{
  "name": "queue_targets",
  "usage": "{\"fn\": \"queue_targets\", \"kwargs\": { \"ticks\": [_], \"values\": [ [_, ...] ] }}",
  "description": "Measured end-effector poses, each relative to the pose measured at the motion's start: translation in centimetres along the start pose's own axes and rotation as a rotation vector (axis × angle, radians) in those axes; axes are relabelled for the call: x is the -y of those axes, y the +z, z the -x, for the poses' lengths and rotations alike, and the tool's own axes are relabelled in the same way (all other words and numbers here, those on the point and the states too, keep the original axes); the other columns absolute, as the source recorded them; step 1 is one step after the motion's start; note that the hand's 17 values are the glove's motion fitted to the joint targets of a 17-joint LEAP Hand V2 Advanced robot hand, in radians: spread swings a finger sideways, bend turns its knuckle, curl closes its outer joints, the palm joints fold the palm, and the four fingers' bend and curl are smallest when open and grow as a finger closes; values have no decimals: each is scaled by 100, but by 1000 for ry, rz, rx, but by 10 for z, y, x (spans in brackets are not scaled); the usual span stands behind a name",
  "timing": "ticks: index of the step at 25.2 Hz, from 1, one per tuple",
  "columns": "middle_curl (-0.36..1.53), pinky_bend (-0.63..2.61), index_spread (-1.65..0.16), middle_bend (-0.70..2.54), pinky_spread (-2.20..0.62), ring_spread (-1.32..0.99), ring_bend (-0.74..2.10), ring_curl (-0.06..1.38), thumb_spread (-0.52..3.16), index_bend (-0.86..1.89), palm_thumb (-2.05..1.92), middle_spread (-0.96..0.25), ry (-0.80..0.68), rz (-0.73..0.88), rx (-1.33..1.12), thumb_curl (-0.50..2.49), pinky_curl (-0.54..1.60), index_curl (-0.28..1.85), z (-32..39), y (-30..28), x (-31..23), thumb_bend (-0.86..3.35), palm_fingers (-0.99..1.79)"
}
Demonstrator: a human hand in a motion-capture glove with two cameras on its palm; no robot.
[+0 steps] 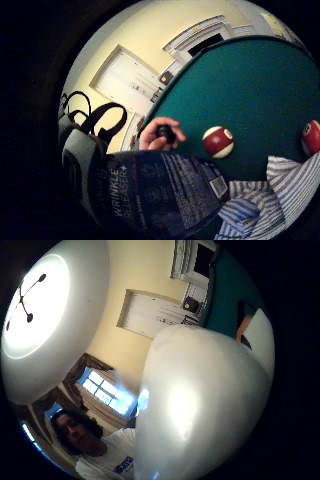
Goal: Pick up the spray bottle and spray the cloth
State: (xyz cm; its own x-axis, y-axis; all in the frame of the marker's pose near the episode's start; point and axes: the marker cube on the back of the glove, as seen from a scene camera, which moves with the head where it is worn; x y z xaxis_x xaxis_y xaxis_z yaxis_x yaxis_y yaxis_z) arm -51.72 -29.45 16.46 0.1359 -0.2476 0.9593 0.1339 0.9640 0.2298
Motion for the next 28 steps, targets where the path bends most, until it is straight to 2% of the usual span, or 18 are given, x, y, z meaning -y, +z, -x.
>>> {"fn": "queue_targets", "kwargs": {
  "ticks": [7,14,17,20,23,28],
  "values": [
    [52,41,-29,60,-33,-24,66,46,40,32,88,-22,6,59,42,85,39,61,-2,-1,-4,-3,135],
    [52,44,-29,61,-28,-22,62,44,55,16,82,-21,56,164,58,79,39,56,-18,0,-18,-5,126],
    [50,36,-31,58,-21,-21,58,43,69,15,77,-21,68,214,32,73,38,52,-23,-6,-27,-6,114],
    [46,35,-33,45,-11,-18,54,42,75,9,67,-21,61,241,-55,67,39,48,-27,-23,-36,-9,84],
    [43,41,-35,34,-4,-17,50,42,80,7,60,-19,41,237,-172,62,41,46,-33,-45,-41,-9,65],
    [39,46,-38,27,5,-19,37,37,84,9,50,-20,14,268,-341,55,40,40,-36,-81,-53,-8,48]
  ]
}}
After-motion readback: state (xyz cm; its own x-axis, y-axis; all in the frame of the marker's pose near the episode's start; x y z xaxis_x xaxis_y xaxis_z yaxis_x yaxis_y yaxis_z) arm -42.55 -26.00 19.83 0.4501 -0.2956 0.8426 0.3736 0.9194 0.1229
